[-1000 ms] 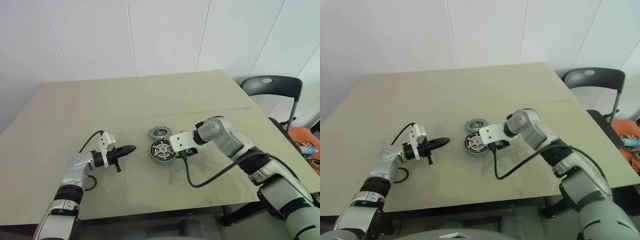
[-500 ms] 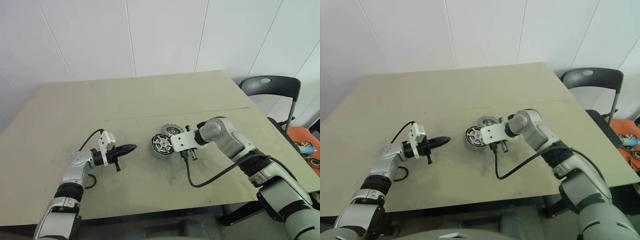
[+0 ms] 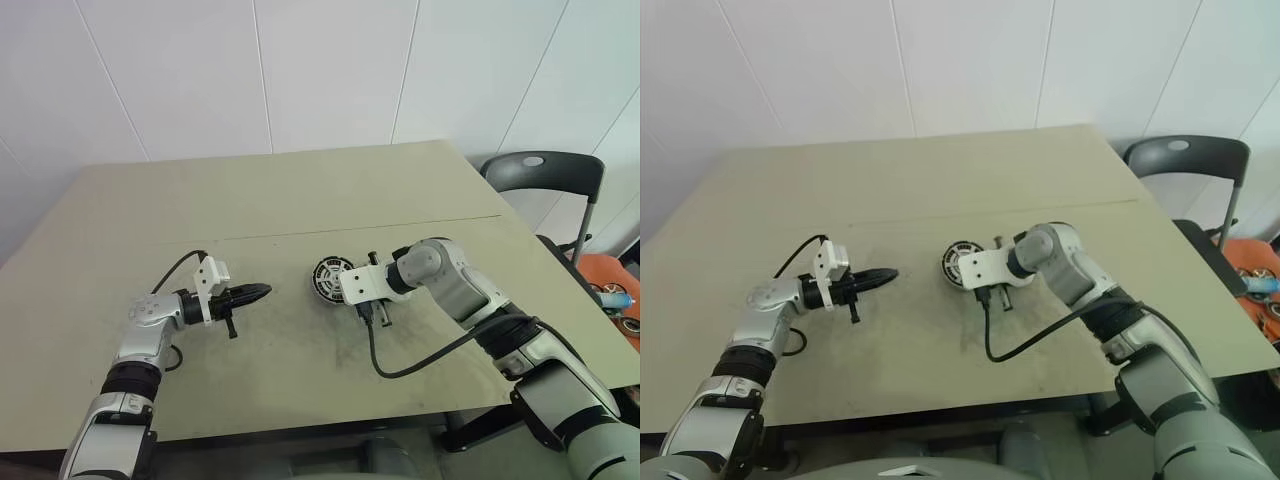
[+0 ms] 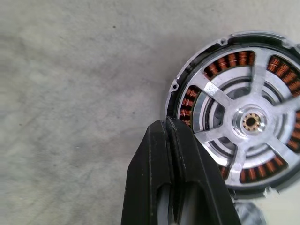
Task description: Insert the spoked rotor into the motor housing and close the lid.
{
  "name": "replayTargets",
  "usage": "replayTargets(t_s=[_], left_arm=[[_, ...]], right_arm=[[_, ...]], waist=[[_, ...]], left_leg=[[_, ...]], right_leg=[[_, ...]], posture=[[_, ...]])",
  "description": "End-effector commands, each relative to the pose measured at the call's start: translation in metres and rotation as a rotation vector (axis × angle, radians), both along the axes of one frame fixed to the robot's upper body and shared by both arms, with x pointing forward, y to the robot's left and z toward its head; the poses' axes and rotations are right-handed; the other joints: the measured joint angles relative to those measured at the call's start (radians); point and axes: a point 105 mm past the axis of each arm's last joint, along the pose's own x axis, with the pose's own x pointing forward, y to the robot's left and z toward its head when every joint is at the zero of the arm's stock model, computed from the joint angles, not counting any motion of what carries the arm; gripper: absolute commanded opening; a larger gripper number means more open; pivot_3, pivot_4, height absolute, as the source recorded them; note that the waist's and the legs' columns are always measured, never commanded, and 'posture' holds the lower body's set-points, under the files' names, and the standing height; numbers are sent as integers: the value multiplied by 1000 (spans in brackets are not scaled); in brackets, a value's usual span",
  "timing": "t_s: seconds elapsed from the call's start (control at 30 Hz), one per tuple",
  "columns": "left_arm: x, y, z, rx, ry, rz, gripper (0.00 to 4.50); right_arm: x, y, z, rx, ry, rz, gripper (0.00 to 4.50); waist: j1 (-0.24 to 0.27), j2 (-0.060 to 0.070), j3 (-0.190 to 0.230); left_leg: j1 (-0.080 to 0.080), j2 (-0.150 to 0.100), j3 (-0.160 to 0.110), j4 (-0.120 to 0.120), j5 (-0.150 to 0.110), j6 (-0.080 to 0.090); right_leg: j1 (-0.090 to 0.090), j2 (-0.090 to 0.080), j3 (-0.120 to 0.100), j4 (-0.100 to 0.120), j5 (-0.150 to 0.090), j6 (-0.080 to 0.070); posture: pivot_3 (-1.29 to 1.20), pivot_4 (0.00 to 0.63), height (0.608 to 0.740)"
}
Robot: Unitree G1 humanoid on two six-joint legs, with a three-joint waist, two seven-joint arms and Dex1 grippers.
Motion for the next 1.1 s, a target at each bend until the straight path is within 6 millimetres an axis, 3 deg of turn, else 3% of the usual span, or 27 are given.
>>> replayTargets(t_s=[0.03, 0.27, 0.4, 0.5, 0.63, 0.67, 0.87, 0.93, 1.1], left_arm=[[7, -4, 16, 5, -58, -14, 0], [8, -6, 17, 8, -61, -16, 0], [8, -6, 15, 33, -59, -15, 0], [6, -4, 6, 104, -54, -19, 0], [6, -5, 8, 94, -54, -26, 0], [6, -5, 8, 93, -55, -28, 0], [6, -11, 7, 87, -52, -52, 0], [7, -13, 10, 79, -56, -60, 0], [8, -22, 17, 61, -70, -100, 0]], right_arm=[[-20, 4, 5, 18, 112, 49, 9], [-48, 2, 13, 15, 291, 79, 9], [-39, 4, 1, 17, 266, 23, 9], [-41, -1, -14, -18, 280, 8, 637], [-33, 5, -8, 51, 256, -31, 1849], [-30, 9, 0, 117, 272, -65, 2118], [-13, 17, 48, 557, 394, -343, 2118], [-9, 8, 54, 659, 439, -461, 2118], [-22, -8, 51, 844, 710, -764, 2118]], waist=[[1, 0, 0], [1, 0, 0], [1, 0, 0], [-1, -1, 0], [-11, -1, -1], [-15, -1, -1], [-22, 0, 0], [-20, -1, 0], [1, -1, 0]], left_leg=[[0, 0, 0, 0, 0, 0], [-1, 0, 0, 0, 0, 1], [-1, 0, 1, 1, -1, 1], [1, 0, 1, 2, -1, 2], [3, 1, 3, 4, -3, 5], [3, 2, 4, 4, -3, 5], [5, 2, 3, 9, -2, 3], [5, 2, 2, 9, -1, 3], [-3, 2, 2, 8, -1, 2]], right_leg=[[0, 0, 0, 0, 0, 0], [0, 0, 0, -1, 0, 0], [0, 0, 0, 0, 0, 0], [1, 0, 0, 1, 0, 0], [5, 0, 0, 1, 2, -2], [8, 0, 0, 1, 1, 0], [10, 1, -1, 5, 3, -1], [5, 1, -2, 5, 7, -3], [-3, 0, -2, 2, 9, -6]], posture=[[0, 0, 740], [0, 0, 740], [0, 0, 740], [0, 0, 740], [0, 0, 740], [0, 0, 740], [0, 0, 740], [0, 0, 740], [0, 0, 740]])
